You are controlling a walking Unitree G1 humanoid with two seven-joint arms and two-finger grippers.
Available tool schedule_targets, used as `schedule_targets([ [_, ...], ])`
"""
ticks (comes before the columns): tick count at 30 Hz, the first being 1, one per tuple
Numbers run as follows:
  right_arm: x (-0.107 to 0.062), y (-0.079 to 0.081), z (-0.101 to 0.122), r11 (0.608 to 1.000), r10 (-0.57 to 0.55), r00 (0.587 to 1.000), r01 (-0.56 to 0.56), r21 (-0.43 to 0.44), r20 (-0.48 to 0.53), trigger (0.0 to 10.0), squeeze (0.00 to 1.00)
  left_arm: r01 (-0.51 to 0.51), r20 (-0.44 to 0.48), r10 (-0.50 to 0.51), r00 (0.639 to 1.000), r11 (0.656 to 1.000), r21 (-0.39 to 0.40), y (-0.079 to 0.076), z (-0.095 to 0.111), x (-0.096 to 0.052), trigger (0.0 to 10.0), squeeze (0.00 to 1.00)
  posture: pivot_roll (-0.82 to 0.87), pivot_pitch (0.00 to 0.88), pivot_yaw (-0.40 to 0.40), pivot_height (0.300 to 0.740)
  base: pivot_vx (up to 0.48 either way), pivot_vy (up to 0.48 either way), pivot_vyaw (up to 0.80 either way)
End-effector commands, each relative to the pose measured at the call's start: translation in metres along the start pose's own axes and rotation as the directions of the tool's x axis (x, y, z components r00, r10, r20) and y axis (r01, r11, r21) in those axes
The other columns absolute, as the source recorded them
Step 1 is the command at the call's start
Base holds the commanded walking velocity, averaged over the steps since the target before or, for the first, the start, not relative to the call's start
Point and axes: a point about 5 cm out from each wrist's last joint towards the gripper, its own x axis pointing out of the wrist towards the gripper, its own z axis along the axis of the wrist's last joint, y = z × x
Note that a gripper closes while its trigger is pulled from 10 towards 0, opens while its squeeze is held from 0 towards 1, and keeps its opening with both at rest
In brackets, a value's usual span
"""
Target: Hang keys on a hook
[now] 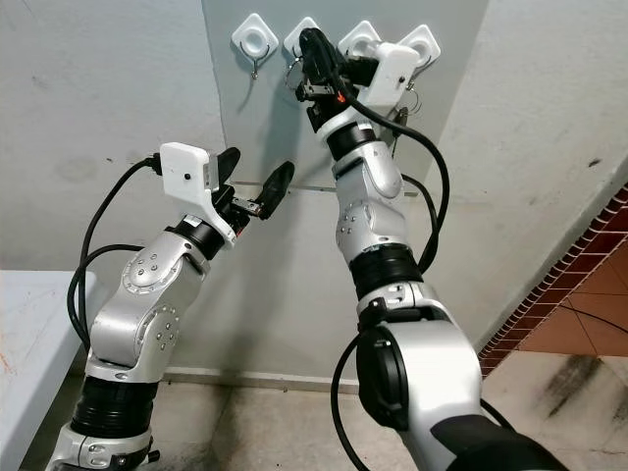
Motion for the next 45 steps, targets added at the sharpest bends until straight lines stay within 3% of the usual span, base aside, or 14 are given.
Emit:
schedule_targets([
  [1, 0.007, 0.0, 0.008, 1.0, 0.011, 1.0, -0.012, 0.004, 0.015, 10.0, 0.0, 0.009, 0.015, -0.01, 1.0, 1.0, 0.01, -0.002, 0.006, 0.0, 10.0, 0.0, 0.04, 0.0, -0.035, 0.74, 0.0, 0.0, 0.0],
  [15, 0.003, 0.003, -0.003, 0.998, 0.059, 0.997, -0.059, 0.011, -0.04, 10.0, 0.0, 0.001, 0.015, -0.001, 1.0, 1.0, 0.004, -0.001, 0.006, -0.001, 10.0, 0.0, 0.03, 0.0, -0.034, 0.74, 0.0, 0.0, 0.0],
  [21, -0.011, 0.0, -0.025, 0.998, 0.043, 0.983, -0.051, -0.042, -0.177, 10.0, 0.0, 0.003, 0.015, -0.003, 1.0, 1.0, 0.001, -0.001, 0.006, 0.0, 10.0, 0.0, 0.03, 0.0, -0.032, 0.74, 0.0, 0.0, 0.0],
  [30, -0.02, -0.001, -0.036, 0.998, 0.03, 0.974, -0.041, -0.047, -0.226, 10.0, 0.0, 0.001, 0.016, -0.001, 1.0, 1.0, 0.001, 0.0, 0.007, 0.0, 10.0, 0.0, 0.03, 0.0, -0.031, 0.74, 0.0, 0.0, 0.0],
  [37, -0.02, 0.0, -0.035, 0.997, 0.049, 0.975, -0.061, -0.047, -0.217, 10.0, 0.0, -0.004, 0.014, 0.004, 1.0, 1.0, -0.002, 0.001, 0.006, 0.0, 10.0, 0.0, 0.03, 0.003, -0.028, 0.74, 0.0, 0.0, 0.0],
  [45, -0.004, 0.007, -0.008, 0.992, 0.128, 0.99, -0.127, 0.018, -0.062, 10.0, 0.0, 0.001, 0.015, -0.001, 1.0, 1.0, -0.001, 0.001, 0.007, 0.001, 10.0, 0.0, 0.02, 0.002, -0.027, 0.74, 0.0, 0.0, 0.0],
])
